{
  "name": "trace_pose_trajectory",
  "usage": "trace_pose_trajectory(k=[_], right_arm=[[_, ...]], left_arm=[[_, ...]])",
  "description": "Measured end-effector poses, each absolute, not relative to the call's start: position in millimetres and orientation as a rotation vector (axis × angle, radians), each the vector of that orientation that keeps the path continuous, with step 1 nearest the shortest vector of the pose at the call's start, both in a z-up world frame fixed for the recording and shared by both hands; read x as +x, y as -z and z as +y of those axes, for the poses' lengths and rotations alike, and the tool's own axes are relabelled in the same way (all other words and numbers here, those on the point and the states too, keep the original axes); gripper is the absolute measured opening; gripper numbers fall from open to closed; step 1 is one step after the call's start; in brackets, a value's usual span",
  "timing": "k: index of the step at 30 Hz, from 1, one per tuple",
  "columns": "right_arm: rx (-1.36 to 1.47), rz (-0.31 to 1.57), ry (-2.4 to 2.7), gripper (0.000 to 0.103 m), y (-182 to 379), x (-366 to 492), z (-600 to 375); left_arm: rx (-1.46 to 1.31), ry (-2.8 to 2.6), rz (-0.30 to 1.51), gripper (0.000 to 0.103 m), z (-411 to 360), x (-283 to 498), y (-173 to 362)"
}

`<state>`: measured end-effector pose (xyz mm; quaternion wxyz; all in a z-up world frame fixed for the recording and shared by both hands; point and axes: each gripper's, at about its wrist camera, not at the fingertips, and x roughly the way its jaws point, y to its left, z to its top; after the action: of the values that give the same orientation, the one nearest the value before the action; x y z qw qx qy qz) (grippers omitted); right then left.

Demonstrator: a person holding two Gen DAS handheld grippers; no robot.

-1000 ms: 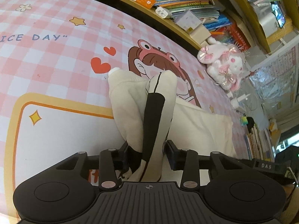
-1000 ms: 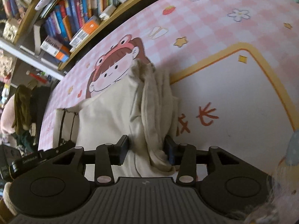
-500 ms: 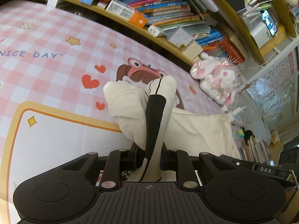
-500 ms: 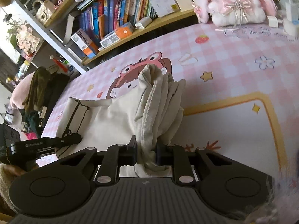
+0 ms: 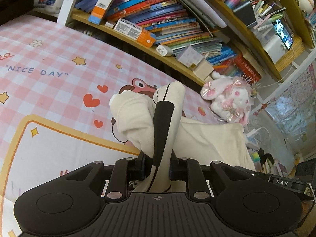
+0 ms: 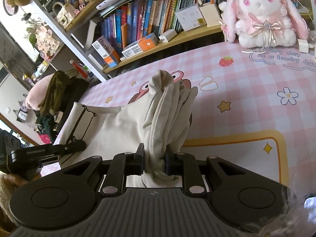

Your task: Fold clothes

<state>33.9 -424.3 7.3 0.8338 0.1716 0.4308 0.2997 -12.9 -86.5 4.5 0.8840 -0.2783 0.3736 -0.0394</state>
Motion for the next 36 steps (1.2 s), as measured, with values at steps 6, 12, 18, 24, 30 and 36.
trace_pose_trajectory(k=[6,12,18,24,30,36], right_arm=[[0.369,0.912,-0.653,0.017,-7,35,-432],[0.370,0.908,-0.659,0.017,-8,34,-434],[0.368,0.904,-0.660,0.017,-10,34,-433],[0.367,0.902,-0.645,0.017,-12,32,-427],[0.370,0.897,-0.611,0.017,-16,25,-411],[0.369,0.884,-0.568,0.017,-24,16,-388]], left_arm=[[-0.567,0.068,0.775,0.019,-95,-13,-9],[-0.561,0.068,0.772,0.019,-96,-12,-11],[-0.570,0.075,0.774,0.019,-93,-12,-11],[-0.575,0.097,0.775,0.019,-83,-12,-10],[-0.584,0.136,0.780,0.019,-62,-8,-9],[-0.582,0.182,0.778,0.019,-37,-4,-12]])
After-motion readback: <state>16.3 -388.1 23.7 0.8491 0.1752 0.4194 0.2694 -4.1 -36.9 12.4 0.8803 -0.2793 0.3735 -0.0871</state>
